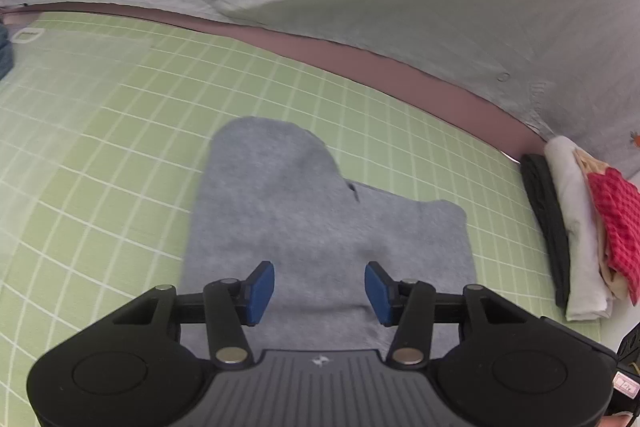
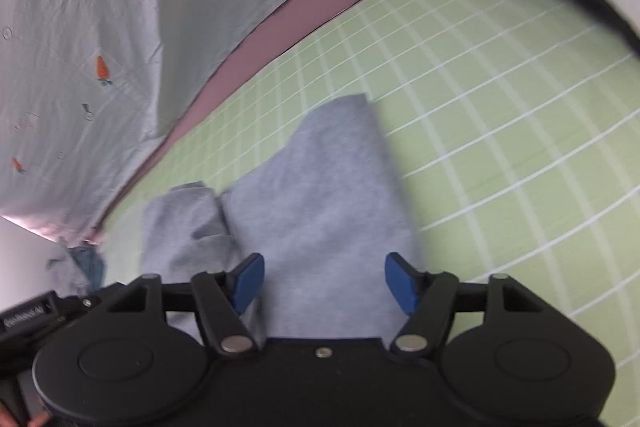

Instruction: Fold clothes

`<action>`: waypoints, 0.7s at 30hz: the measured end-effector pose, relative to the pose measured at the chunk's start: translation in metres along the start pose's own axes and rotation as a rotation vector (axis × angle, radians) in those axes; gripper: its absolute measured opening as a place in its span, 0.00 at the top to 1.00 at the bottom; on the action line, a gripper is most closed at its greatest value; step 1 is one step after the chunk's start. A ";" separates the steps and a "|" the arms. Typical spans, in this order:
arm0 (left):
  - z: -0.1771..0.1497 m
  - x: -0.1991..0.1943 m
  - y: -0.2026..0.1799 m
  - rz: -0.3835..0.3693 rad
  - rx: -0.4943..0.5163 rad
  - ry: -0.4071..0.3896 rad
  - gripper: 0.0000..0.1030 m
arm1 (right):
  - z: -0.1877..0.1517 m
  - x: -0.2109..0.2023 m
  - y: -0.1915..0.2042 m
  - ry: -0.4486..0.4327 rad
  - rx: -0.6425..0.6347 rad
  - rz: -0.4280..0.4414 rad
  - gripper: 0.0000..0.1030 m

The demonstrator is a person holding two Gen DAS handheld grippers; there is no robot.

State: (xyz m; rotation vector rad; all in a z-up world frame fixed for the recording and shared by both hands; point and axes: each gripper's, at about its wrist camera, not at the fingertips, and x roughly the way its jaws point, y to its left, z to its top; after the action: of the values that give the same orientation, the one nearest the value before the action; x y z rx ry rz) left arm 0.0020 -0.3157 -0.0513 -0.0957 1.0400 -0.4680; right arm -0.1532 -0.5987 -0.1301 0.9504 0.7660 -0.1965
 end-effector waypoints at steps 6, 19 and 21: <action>0.000 0.015 0.053 0.088 -0.047 0.057 0.49 | -0.007 0.057 0.017 0.114 0.096 0.169 0.62; -0.013 0.042 0.080 0.076 -0.121 0.140 0.49 | -0.017 0.103 0.027 0.231 0.177 0.242 0.46; -0.014 0.043 0.080 0.077 -0.125 0.142 0.49 | -0.015 0.105 0.034 0.233 0.144 0.247 0.75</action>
State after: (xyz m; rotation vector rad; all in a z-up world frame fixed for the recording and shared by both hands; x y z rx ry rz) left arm 0.0348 -0.2598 -0.1171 -0.1350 1.2083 -0.3434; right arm -0.0686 -0.5485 -0.1833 1.2098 0.8475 0.0782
